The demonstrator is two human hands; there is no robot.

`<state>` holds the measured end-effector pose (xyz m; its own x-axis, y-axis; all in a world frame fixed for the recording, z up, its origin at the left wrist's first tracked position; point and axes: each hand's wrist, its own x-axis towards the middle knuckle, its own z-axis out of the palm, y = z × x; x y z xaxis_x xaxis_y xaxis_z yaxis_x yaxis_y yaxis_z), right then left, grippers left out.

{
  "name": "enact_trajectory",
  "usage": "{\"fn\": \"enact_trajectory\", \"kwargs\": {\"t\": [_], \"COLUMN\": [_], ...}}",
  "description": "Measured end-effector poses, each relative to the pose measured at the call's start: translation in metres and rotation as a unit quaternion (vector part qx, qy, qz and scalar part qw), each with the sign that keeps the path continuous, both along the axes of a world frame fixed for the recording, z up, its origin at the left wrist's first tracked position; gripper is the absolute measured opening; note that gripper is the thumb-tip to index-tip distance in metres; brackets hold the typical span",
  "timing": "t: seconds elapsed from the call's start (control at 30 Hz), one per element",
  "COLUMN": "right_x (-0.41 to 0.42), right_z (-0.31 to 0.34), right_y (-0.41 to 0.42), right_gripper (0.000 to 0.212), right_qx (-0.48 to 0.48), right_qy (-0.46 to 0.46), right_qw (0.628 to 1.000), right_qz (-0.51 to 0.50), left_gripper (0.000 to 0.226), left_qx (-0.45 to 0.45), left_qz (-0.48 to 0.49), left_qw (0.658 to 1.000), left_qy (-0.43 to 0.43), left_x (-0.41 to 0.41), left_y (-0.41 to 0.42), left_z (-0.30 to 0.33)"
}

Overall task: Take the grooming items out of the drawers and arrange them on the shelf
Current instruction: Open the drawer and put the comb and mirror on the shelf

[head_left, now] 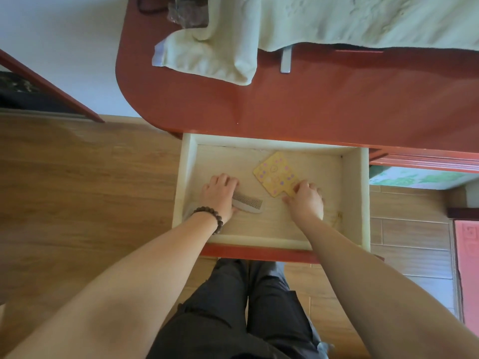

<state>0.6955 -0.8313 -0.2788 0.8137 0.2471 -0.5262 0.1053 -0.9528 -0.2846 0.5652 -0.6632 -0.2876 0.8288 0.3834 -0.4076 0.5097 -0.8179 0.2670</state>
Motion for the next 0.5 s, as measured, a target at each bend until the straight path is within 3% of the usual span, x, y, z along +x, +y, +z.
{"fn": "enact_trajectory", "kwargs": {"t": [0.13,0.3,0.5], "right_x": [0.002,0.003,0.006], "right_z": [0.001,0.007,0.021], "right_y": [0.002,0.001,-0.003], "right_gripper": [0.032,0.036,0.030], "right_qx": [-0.014,0.000,0.028], "right_qy": [0.008,0.024,0.032], "right_qw": [0.999,0.999,0.998], "right_qz": [0.047,0.042,0.050], "left_gripper": [0.052,0.041,0.030], "left_qx": [0.005,0.010,-0.078], "left_qz": [0.038,0.021,0.057], "left_qw": [0.999,1.000,0.995], "left_qy": [0.038,0.021,0.029], "left_x": [0.001,0.003,0.006], "left_y": [-0.003,-0.004,-0.012], "left_z": [0.000,0.002,0.011]}}
